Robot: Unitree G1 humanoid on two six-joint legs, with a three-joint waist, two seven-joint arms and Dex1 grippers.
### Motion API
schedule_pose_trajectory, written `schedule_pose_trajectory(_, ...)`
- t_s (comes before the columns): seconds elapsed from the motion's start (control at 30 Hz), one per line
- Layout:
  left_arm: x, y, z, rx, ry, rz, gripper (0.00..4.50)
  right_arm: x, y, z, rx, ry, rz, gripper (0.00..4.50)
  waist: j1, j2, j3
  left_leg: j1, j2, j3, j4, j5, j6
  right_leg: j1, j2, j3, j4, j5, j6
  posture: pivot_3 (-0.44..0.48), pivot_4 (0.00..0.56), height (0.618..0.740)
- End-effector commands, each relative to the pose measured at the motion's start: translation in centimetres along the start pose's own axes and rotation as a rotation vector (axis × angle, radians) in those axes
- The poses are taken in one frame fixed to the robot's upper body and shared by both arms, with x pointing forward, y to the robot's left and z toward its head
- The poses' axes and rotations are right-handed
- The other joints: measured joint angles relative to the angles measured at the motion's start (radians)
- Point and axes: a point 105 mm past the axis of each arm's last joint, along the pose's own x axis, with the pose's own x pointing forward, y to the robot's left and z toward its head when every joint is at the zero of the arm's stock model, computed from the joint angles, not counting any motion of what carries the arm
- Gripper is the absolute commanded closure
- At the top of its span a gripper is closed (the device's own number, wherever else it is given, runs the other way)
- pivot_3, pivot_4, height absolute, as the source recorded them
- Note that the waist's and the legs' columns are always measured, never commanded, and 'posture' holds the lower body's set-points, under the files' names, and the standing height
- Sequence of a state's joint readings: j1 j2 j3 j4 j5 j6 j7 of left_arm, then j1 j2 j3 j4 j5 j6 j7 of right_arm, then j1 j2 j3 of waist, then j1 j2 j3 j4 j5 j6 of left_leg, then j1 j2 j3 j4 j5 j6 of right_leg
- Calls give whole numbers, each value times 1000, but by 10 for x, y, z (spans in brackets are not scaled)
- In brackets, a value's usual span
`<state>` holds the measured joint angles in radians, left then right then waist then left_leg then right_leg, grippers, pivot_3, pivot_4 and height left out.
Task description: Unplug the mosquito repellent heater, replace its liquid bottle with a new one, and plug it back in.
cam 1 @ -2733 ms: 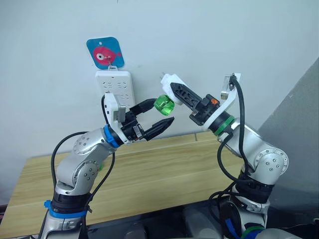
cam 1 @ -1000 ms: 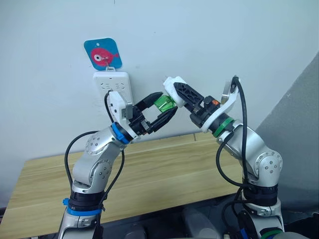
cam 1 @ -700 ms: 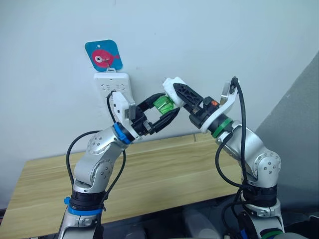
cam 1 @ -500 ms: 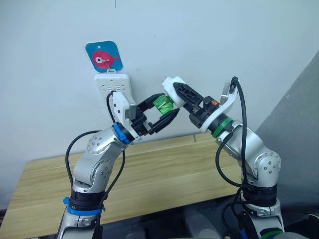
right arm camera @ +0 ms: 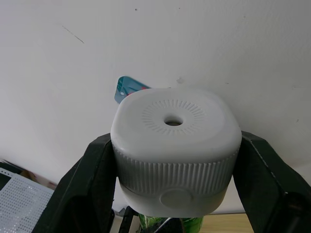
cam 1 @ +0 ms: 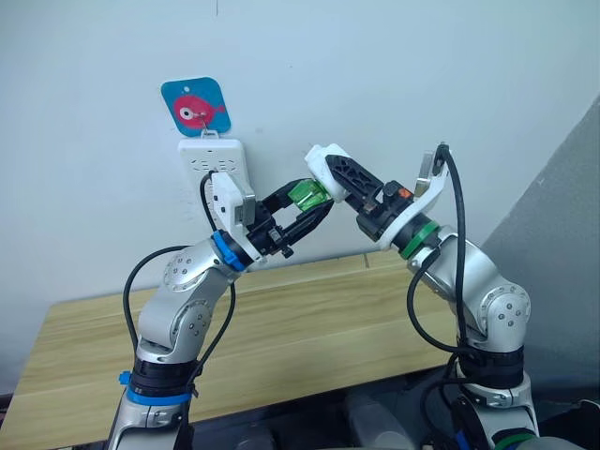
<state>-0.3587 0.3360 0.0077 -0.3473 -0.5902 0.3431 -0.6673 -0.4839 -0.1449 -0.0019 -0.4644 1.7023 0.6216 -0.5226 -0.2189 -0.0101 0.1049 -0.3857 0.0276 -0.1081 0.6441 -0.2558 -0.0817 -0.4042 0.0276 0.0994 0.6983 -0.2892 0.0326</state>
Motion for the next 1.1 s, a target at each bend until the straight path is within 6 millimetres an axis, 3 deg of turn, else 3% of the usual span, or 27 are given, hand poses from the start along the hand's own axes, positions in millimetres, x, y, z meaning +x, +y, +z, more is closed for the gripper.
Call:
schedule_pose_trajectory(0.03,-1,0,9,36,-27,-20,2233,-5,13,-2,-26,10,77,776,0,0,0,0,0,0,0,0,0,0,0,0,0,0,0,-196,39,736)
schedule_pose_trajectory(0.13,-2,-1,7,31,-23,-34,2233,-9,8,-1,-58,9,52,13,0,0,0,0,0,0,0,0,0,0,0,0,0,0,0,-196,39,736)
schedule_pose_trajectory(0.33,-5,-1,4,29,-15,-60,2233,-22,7,10,-102,28,42,0,0,0,-1,0,0,0,0,0,0,0,0,0,0,0,0,-206,36,736)
schedule_pose_trajectory(0.53,-10,-3,-1,11,26,-152,2233,-59,0,17,-198,177,55,0,3,0,-1,0,-1,1,0,0,0,0,0,1,-1,-1,1,-220,41,736)
schedule_pose_trajectory(0.7,-23,-14,-10,52,113,-332,2233,-87,-14,24,-298,346,34,0,2,0,-1,2,0,2,0,0,0,1,1,2,-1,-3,4,-230,51,736)
schedule_pose_trajectory(0.83,-32,-22,-14,85,145,-428,2233,-96,-15,26,-316,465,52,0,2,0,-1,3,1,4,0,0,1,2,2,3,-1,-3,4,-234,62,736)
schedule_pose_trajectory(1.1,-45,-37,-21,115,166,-524,2233,-102,-22,7,-258,653,72,0,6,0,0,2,2,4,0,-1,1,2,2,4,-2,-3,4,-230,86,736)
